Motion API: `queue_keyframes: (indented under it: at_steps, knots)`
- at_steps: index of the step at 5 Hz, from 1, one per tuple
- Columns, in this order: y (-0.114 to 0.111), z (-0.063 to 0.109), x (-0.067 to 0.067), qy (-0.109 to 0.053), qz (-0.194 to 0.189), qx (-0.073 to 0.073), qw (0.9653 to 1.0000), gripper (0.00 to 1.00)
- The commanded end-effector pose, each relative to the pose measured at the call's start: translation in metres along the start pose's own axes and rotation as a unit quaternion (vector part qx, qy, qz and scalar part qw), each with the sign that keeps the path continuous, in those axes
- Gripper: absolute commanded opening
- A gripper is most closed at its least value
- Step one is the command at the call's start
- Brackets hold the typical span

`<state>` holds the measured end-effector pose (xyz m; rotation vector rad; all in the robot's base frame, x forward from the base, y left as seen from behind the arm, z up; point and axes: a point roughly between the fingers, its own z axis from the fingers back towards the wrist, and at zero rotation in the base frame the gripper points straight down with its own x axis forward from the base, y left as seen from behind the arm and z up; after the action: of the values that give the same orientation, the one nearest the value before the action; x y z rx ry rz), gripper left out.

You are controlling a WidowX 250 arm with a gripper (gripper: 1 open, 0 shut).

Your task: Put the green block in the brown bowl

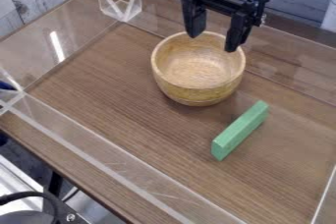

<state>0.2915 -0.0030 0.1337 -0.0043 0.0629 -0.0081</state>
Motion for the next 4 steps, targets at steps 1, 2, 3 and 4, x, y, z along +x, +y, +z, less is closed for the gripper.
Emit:
queue_keyframes:
  at_steps: [1, 2, 3, 4]
  knots:
    - [-0.007, -0.008, -0.005, 0.01, -0.013, 0.0, 0.9999, 1.0]
    - [-0.022, -0.016, -0.017, 0.017, -0.052, -0.003, 0.9985, 1.0]
    - [-0.038, -0.024, -0.026, 0.012, -0.089, -0.006, 0.9959, 1.0]
    - [-0.055, -0.033, -0.027, 0.015, -0.113, -0.008, 0.9935, 1.0]
